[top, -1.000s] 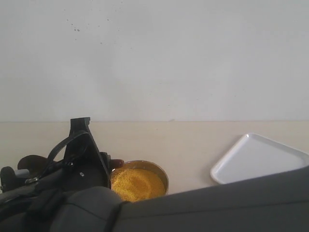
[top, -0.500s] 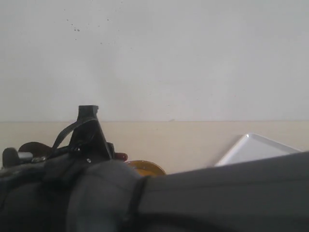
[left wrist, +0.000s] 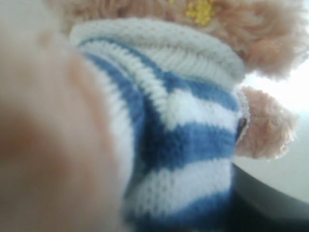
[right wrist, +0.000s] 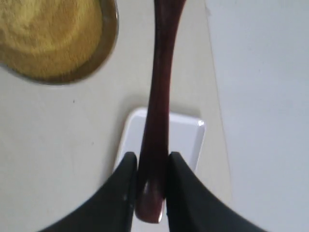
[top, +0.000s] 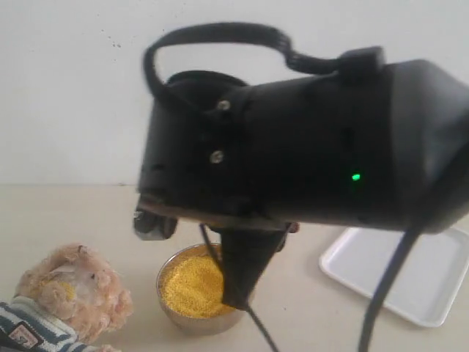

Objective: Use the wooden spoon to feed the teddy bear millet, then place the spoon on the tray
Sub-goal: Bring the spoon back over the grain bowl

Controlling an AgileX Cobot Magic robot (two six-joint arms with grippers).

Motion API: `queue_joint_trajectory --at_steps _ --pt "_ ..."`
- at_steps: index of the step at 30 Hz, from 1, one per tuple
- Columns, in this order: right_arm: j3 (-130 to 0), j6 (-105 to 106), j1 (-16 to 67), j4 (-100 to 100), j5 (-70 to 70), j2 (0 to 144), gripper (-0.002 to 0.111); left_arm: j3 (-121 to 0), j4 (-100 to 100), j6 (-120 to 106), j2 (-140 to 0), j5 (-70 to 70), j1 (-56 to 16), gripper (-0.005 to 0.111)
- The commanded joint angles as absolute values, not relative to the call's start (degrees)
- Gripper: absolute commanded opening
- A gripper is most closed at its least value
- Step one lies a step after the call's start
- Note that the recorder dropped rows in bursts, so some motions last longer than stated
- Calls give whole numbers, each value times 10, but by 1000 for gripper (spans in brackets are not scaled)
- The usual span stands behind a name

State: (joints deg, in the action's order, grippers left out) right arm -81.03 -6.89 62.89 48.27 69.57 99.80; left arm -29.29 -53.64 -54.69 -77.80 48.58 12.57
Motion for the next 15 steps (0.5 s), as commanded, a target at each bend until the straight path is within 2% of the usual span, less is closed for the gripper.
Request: queue_joint_trajectory --at_steps 1,8,15 --pt "-766 -22 581 464 700 971 0 -292 -546 -550 -774 491 128 6" --pt "-753 89 559 524 700 1002 0 -292 -546 -550 -774 491 128 6" --pt "-753 80 559 587 700 1067 0 -292 -546 -550 -774 491 128 6"
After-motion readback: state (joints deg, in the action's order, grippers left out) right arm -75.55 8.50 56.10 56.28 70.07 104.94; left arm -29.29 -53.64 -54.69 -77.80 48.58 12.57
